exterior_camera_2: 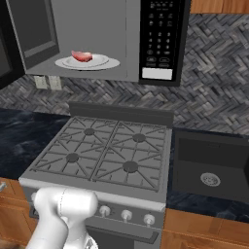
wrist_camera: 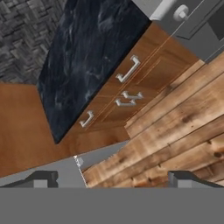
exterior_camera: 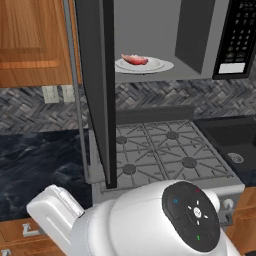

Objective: Transport the steak from the fridge to the microwave and turn on the microwave.

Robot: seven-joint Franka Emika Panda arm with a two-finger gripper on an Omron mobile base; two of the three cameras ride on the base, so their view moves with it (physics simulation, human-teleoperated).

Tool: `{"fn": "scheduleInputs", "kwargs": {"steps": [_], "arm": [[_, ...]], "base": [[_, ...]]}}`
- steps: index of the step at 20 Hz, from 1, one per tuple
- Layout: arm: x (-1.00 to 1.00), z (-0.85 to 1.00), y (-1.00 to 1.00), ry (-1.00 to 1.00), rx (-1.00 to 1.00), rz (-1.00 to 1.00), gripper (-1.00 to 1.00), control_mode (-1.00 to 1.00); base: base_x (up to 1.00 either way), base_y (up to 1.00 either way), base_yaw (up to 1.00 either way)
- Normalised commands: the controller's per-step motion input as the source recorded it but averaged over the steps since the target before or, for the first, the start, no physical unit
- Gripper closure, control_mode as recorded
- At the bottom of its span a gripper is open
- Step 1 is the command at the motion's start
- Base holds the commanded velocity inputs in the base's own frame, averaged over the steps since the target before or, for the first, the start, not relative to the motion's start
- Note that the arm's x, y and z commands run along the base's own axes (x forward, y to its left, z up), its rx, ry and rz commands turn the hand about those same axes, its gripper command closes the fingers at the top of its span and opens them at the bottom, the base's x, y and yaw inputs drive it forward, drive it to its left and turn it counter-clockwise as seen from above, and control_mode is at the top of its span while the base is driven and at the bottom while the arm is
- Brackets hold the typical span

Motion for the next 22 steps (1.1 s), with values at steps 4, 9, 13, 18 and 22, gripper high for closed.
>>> {"fn": "scheduleInputs", "kwargs": {"steps": [4,9,13,18,22], "arm": [[0.02,-0.09,0.00,0.00,-0.04,0.03,-1.00,-1.00],[0.08,0.00,0.02,0.00,0.01,0.00,-1.00,-1.00],[0.05,0.04,0.16,-0.05,0.06,0.00,-1.00,-1.00],[0.00,0.15,0.12,-0.17,0.06,0.00,-1.00,-1.00],[-0.04,0.21,0.12,-0.26,0.04,-0.01,-1.00,-1.00]], "base": [[0.00,0.00,0.00],[0.00,0.00,0.00],[0.00,0.00,0.00],[0.00,0.00,0.00],[0.00,0.00,0.00]]}}
